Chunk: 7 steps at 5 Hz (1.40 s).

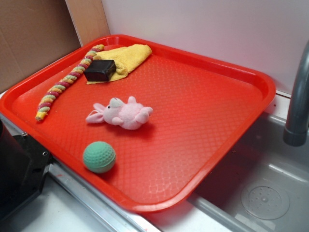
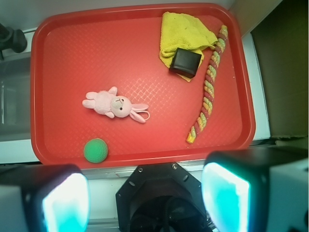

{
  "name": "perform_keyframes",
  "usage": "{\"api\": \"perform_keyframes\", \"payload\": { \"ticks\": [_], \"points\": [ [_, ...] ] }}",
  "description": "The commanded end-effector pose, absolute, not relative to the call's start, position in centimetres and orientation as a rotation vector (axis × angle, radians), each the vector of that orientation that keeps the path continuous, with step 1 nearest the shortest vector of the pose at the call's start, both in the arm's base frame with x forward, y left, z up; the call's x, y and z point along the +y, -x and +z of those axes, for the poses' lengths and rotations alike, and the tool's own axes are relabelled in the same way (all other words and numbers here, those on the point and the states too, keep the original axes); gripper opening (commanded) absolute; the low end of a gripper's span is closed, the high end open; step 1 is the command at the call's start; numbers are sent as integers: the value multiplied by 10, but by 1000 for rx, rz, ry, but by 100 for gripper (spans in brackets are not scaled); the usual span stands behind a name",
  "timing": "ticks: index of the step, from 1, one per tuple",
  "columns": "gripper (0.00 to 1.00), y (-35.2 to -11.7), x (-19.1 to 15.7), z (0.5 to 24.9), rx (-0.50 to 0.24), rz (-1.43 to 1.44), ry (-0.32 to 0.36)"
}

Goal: Grab the multicolored rope.

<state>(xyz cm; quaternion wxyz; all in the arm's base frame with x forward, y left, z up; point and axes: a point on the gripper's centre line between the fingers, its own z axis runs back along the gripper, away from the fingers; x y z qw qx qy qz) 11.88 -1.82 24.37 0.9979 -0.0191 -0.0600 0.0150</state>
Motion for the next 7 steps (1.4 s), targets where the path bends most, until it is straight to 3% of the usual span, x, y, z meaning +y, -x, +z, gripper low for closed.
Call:
{"api": "perform_keyframes", "payload": {
  "ticks": [1, 4, 6, 7],
  "points": [
    [100, -119, -18, 244, -120, 30, 38],
    [100, -121, 20, 225, -200, 191, 41],
    [100, -139, 75, 173, -224, 350, 64],
    [100, -165, 98, 141, -222, 418, 64]
  ]
}}
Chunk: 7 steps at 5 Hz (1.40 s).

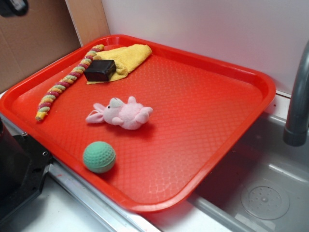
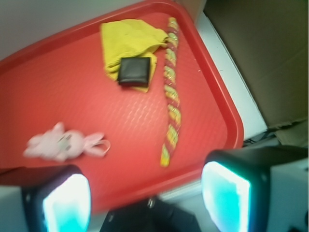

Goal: Grab the multicolored rope.

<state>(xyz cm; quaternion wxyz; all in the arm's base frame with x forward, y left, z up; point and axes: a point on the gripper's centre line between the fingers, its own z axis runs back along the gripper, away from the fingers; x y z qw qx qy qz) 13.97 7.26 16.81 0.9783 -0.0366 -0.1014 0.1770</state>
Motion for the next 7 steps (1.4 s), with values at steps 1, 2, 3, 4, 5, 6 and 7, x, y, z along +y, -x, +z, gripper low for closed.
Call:
{"api": "perform_keyframes", "payload": {
  "ticks": [1, 2, 3, 4, 5, 6, 7],
  "points": [
    [100, -185, 112, 105, -198, 485, 59],
    [100, -195, 122, 76, -175, 494, 3],
    [100, -202, 128, 55, -154, 487, -44],
    [100, -207, 132, 36, -124, 477, -96],
    [100, -208, 134, 26, -114, 469, -116],
    [98, -207, 134, 19, -105, 473, -122],
    [0, -210, 133, 17, -114, 491, -119]
  ]
}}
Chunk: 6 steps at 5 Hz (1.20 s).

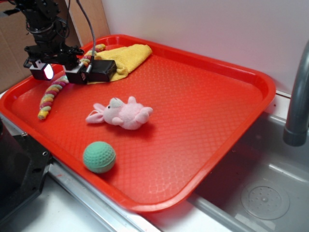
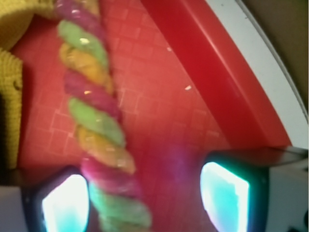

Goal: Grab the multicolored rope.

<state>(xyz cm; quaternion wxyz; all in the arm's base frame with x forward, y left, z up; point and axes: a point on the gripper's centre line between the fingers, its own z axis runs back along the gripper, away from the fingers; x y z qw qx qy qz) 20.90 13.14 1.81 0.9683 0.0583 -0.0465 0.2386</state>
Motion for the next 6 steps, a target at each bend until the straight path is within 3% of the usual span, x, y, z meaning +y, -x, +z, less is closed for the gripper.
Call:
{"api": "perform_keyframes", "payload": {
  "ticks": [1, 2, 4, 6],
  "points": [
    [0, -211, 134, 15, -108, 485, -123],
    [0, -210, 133, 35, -105, 446, -167],
    [0, -196, 118, 104, -128, 416, -167],
    [0, -195, 71, 177, -109, 321, -45]
  ]
}}
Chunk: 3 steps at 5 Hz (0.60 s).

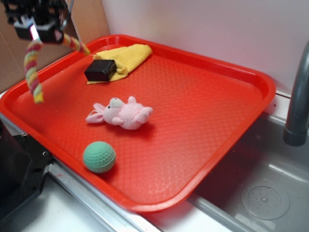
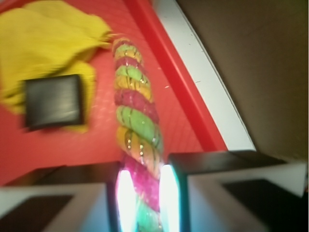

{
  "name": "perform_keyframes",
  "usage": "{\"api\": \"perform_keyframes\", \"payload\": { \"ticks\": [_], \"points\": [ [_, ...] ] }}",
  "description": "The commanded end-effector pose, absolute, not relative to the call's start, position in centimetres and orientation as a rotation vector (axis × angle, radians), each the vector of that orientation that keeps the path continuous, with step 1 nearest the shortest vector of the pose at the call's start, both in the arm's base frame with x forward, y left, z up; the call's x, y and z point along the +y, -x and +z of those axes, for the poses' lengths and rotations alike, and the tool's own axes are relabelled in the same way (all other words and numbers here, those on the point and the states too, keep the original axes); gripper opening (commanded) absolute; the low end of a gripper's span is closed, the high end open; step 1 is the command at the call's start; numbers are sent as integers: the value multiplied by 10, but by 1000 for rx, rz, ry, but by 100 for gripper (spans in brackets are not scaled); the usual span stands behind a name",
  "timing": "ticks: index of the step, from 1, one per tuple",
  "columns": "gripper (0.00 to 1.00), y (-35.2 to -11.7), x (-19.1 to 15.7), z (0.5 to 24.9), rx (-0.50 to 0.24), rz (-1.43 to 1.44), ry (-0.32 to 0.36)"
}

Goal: Grab the multicolored rope.

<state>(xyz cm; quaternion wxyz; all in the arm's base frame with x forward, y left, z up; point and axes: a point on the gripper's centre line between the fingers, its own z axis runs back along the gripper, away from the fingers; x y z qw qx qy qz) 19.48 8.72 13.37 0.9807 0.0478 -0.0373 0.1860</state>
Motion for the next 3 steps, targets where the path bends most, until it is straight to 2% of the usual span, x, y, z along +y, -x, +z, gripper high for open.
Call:
{"api": "perform_keyframes", "payload": {
  "ticks": [1, 2, 3],
  "points": [
    [0, -196, 50, 203, -97, 254, 23],
    [0, -195, 23, 220, -104, 199, 16],
    [0, -200, 6, 216, -54, 100, 22]
  ]
}}
